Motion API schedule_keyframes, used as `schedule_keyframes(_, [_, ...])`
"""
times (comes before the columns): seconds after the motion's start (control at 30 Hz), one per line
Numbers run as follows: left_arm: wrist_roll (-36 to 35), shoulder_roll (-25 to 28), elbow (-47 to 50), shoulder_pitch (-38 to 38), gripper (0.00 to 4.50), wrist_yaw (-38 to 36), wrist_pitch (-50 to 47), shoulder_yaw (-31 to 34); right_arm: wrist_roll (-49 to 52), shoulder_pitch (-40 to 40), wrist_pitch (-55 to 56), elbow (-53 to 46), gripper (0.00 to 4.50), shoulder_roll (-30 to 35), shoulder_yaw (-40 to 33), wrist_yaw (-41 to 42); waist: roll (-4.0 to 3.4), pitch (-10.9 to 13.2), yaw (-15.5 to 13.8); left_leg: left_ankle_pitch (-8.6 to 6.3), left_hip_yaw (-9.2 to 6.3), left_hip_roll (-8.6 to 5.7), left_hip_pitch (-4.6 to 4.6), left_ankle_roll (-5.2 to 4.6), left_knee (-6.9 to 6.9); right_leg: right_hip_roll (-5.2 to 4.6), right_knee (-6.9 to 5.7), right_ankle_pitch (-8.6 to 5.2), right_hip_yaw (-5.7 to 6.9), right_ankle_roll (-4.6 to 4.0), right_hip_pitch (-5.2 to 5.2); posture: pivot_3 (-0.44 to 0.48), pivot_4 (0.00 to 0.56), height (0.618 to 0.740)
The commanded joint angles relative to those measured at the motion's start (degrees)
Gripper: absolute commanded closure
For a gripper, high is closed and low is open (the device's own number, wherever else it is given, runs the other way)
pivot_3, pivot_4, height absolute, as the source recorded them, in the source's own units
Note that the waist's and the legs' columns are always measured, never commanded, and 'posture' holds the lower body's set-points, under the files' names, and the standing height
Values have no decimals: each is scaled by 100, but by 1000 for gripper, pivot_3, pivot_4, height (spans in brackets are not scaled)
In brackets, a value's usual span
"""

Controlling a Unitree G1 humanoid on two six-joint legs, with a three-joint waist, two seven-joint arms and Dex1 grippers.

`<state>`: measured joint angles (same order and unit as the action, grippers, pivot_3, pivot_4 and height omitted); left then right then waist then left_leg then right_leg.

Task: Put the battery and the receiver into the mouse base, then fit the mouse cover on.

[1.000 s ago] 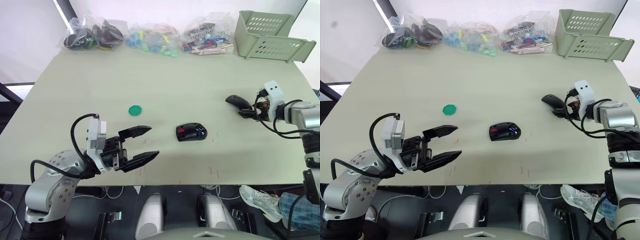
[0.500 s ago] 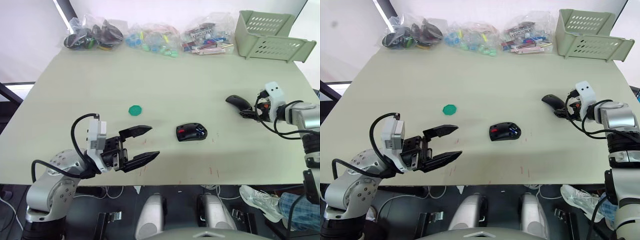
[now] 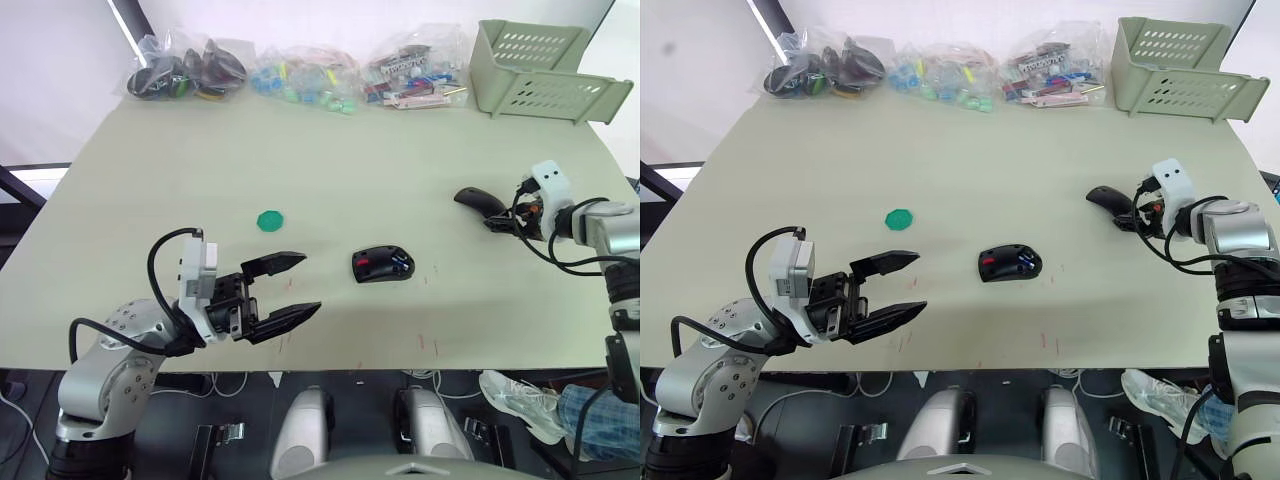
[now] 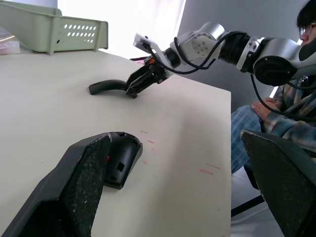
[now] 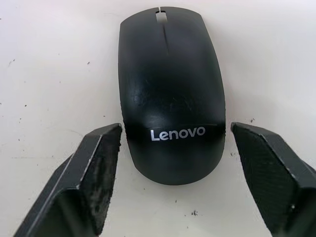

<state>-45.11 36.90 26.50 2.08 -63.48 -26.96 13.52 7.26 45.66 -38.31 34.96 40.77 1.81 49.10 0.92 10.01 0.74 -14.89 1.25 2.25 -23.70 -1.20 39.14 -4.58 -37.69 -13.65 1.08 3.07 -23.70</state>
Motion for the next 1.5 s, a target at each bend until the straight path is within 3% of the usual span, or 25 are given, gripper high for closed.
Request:
schedule_keyframes(0.03, [-47, 43, 110, 12, 0, 4, 135, 42, -17, 199, 109, -36, 873, 32, -48, 56, -1, 1, 0, 0, 0, 0, 0, 0, 0, 0, 0, 0, 0, 0, 0, 0, 150, 740])
schedule_keyframes(1.0, [-38, 21, 125, 12, 0, 96, 205, -22, -212, 442, 340, 465, 873, -69, -3, 186, -2, 2, 3, 0, 1, 0, 0, 0, -1, 0, 1, 0, 0, 0, 0, 0, 150, 740])
schedule_keyframes(1.1, [-39, 26, 105, 5, 0, 101, 231, -38, -240, 461, 365, 508, 1682, -73, 1, 207, -2, 2, 2, 0, 0, 0, 0, 0, -1, 0, 1, 0, 0, 0, 0, 0, 150, 740])
schedule_keyframes(1.5, [-12, 13, 35, 5, 0, 75, 313, -39, -198, 389, 349, 118, 1682, -7, -26, 350, -6, 4, 2, 0, 1, 0, 0, 0, -1, 0, 1, 0, -1, 0, 0, 0, 150, 740])
